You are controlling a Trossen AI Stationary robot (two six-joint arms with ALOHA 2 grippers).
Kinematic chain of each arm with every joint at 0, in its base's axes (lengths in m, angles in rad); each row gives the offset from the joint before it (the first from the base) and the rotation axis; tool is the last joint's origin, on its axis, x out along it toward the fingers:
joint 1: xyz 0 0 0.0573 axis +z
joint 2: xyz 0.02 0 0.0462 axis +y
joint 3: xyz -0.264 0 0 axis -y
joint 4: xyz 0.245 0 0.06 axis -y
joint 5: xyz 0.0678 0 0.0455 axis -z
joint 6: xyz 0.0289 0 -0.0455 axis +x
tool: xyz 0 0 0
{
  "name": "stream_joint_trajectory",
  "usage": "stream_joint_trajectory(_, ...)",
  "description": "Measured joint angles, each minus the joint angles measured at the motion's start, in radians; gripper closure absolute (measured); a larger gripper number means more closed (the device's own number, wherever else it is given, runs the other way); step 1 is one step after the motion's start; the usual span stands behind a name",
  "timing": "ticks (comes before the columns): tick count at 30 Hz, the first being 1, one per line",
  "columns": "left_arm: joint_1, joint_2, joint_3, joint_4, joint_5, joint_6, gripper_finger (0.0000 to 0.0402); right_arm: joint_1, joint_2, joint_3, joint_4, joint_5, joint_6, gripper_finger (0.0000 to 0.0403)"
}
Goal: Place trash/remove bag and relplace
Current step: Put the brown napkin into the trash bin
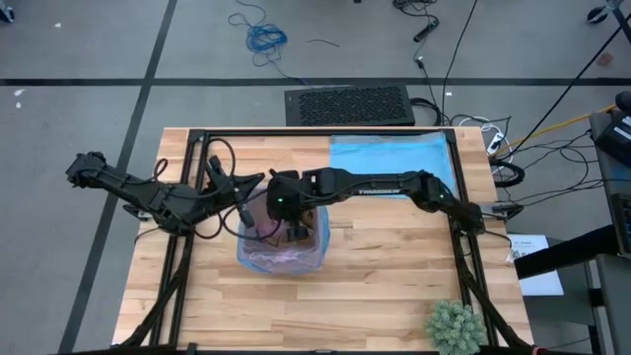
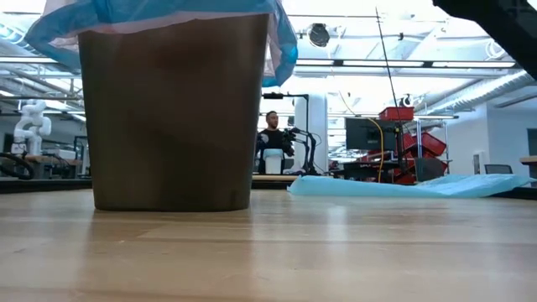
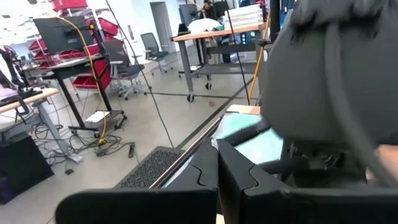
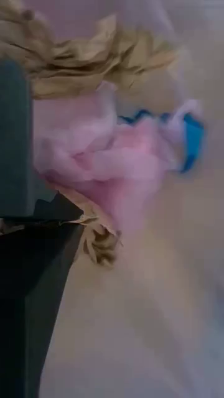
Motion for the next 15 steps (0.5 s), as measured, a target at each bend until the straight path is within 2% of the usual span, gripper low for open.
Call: stream_joint_trajectory(15,0.000,0.000,0.000,0.002,0.000,-0.002,0.0402,0.004,0.000,0.005,-0.143,-0.017,0.040,0.0402)
